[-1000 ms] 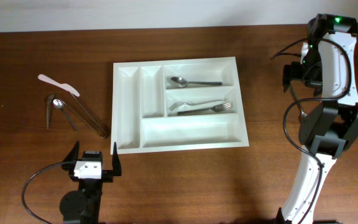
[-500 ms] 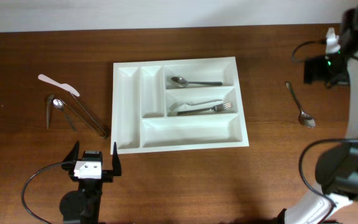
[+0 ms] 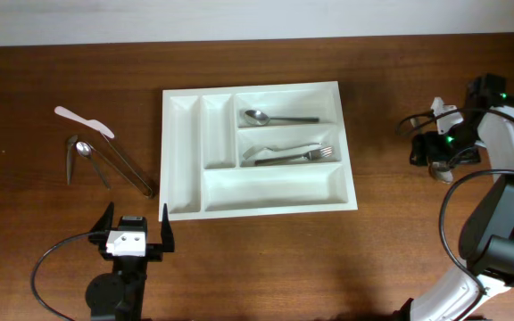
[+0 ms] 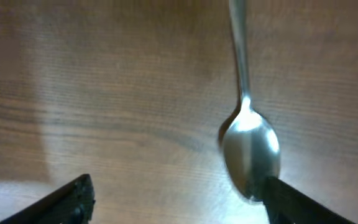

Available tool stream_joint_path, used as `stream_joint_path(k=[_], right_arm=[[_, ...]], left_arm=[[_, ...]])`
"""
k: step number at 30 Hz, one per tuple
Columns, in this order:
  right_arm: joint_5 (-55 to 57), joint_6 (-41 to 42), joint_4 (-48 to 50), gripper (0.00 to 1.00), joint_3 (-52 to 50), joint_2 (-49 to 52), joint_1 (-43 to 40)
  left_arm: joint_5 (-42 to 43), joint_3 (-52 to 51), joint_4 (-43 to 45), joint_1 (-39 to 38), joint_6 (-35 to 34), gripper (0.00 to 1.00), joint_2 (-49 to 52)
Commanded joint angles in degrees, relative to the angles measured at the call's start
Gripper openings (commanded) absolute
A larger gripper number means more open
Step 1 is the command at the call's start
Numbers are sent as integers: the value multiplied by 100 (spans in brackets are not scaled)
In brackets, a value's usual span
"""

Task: Pack container
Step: 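Move the right gripper back toward the remaining spoon, then lower the right gripper and grasp the silver spoon by its handle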

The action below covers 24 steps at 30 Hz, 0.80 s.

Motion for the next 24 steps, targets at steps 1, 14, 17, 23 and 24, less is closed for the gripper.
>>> stream_joint_path(k=[1, 14, 17, 23, 24], right_arm=[[-422, -621, 243, 81, -20, -98, -87], [50, -651, 1233, 91, -24, 162, -358], [37, -647, 1290, 91, -24, 251, -407], [-195, -645, 1346, 90, -26, 487, -404], [-199, -640, 1346, 90, -26, 553, -404]], left_arm=[[-42, -33, 0, -28, -72, 99, -46], [-42, -33, 0, -28, -72, 99, -46], [-42, -33, 0, -28, -72, 99, -46], [-42, -33, 0, -26, -72, 99, -46], [-44, -33, 0, -28, -72, 99, -46]])
